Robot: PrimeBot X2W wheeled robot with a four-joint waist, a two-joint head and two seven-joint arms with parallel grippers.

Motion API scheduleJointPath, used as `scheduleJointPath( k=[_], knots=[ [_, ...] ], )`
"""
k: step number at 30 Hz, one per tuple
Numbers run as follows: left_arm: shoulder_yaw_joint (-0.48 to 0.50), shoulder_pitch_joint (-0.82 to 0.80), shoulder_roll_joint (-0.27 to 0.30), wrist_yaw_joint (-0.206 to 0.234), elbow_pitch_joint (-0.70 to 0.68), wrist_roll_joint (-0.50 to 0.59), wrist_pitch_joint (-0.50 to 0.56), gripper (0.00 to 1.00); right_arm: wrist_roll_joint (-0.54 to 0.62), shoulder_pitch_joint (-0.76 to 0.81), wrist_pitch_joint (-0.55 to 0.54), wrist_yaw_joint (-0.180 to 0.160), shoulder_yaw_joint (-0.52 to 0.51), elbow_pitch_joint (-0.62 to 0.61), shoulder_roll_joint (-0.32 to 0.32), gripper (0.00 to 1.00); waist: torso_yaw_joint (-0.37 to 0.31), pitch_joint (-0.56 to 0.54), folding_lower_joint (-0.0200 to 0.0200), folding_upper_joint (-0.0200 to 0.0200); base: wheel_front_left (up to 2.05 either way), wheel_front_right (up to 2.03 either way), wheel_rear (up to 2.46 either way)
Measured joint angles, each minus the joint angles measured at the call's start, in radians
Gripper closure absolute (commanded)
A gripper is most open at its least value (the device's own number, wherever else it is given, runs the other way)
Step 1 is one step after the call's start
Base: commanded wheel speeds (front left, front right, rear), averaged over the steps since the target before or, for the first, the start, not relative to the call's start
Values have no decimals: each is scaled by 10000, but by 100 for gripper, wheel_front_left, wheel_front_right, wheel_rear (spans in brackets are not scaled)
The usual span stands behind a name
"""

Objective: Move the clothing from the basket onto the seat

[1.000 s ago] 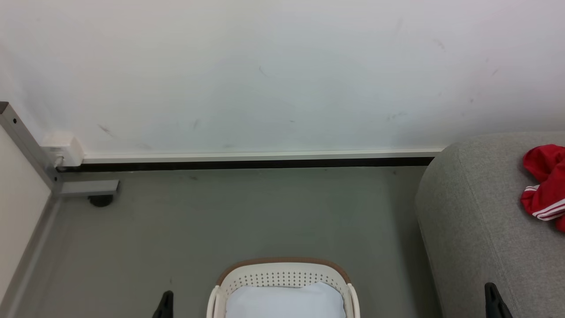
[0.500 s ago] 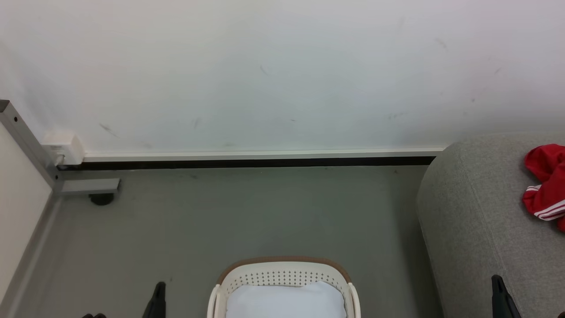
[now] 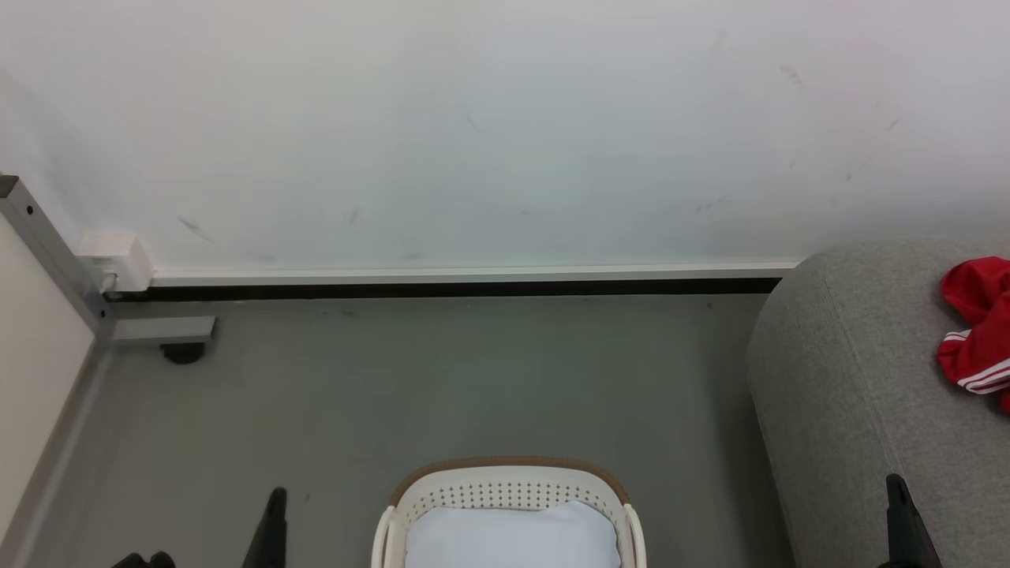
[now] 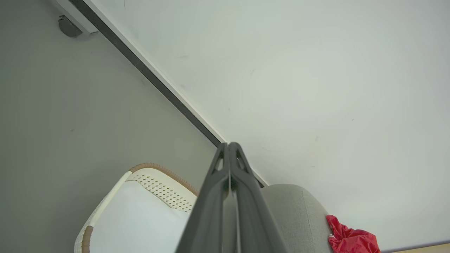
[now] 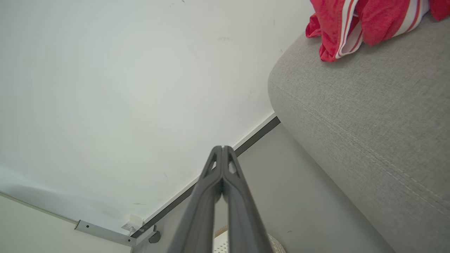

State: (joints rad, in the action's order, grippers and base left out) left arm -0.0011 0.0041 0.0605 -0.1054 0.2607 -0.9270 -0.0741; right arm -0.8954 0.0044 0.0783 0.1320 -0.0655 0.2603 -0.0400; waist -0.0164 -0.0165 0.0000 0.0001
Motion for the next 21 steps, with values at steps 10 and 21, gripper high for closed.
scheduleJointPath(
  k=[10,21],
  knots=[
    [199,-185,-23,-42,-25,-1116,313,100,-1187,-178,-341,0,-67,-15,-15,100,20,24,0,0,0,0,0],
    [380,-363,-42,-84,-46,-2274,642,100,-2374,-346,-621,0,-136,-31,-27,100,43,51,0,0,0,0,0]
  ],
)
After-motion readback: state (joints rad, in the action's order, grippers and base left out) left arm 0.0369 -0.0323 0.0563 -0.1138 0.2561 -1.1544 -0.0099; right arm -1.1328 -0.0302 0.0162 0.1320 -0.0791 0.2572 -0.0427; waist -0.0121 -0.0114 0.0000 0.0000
